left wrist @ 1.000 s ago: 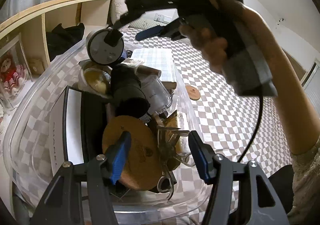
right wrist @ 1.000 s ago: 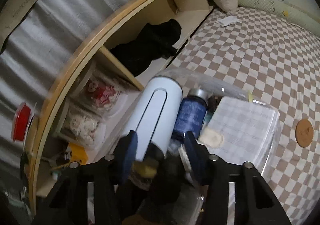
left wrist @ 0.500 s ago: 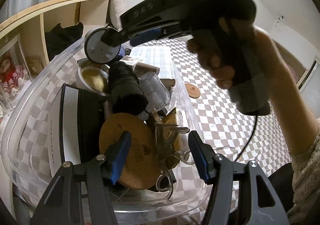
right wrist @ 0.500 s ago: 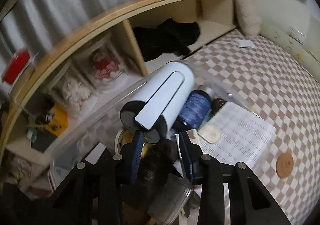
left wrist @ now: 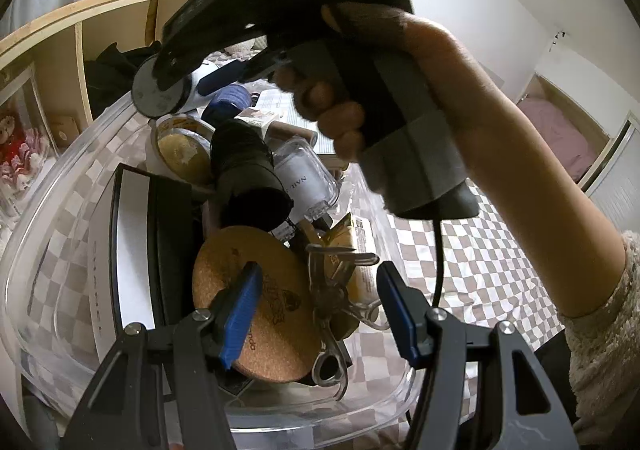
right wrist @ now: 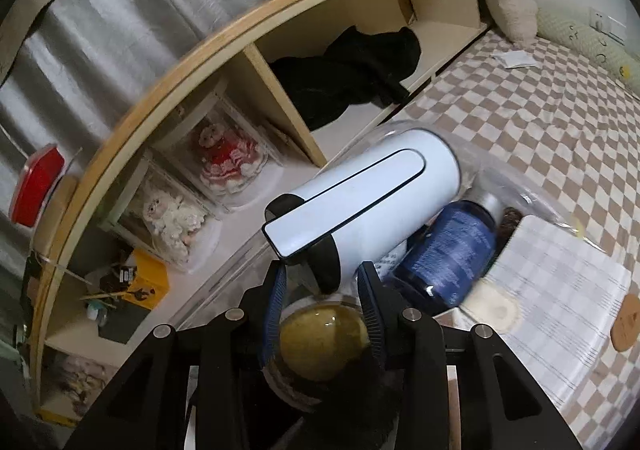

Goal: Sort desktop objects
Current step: 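Lower the scissors and tumbler into the bin and open both tools, then move both open tools back over the remaining items on the bed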

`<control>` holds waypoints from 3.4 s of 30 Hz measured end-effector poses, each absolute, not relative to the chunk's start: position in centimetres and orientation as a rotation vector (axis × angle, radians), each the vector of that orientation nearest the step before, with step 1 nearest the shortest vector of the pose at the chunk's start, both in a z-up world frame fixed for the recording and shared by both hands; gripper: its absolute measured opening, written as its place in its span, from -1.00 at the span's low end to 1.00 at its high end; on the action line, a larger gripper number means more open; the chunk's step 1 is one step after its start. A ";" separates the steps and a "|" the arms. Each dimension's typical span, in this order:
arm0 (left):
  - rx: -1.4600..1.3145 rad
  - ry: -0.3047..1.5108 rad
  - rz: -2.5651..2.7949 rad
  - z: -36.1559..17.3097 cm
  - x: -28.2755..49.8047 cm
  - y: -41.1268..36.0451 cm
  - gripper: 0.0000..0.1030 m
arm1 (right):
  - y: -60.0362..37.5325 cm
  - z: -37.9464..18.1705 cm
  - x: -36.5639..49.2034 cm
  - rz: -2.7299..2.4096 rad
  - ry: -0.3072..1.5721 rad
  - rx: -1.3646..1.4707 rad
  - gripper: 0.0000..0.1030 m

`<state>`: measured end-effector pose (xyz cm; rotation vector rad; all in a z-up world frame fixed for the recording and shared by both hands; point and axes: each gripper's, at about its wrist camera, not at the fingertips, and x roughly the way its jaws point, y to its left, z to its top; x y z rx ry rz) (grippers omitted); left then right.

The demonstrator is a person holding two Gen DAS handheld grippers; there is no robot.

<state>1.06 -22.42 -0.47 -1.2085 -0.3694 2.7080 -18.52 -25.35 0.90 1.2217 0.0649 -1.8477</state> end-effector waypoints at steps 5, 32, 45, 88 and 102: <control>-1.215 -0.341 2.716 -0.5 1.1 -22.0 0.15 | -24.7 0.2 -18.9 -1.864 0.058 1.240 -0.26; -1.178 -0.284 2.703 1.4 1.7 -17.9 0.53 | -10.7 7.9 -13.6 -1.962 0.093 1.023 -0.25; -1.268 -0.156 2.735 0.0 0.4 -15.7 0.53 | -7.2 7.3 -11.6 -2.083 0.225 0.958 0.28; -0.982 -0.157 3.106 6.0 2.0 -14.3 1.00 | 7.8 4.6 -5.7 -2.388 0.210 0.742 1.00; -1.068 0.011 2.989 3.2 -2.8 -7.9 1.00 | 11.4 0.3 -7.4 -2.475 0.228 0.857 1.00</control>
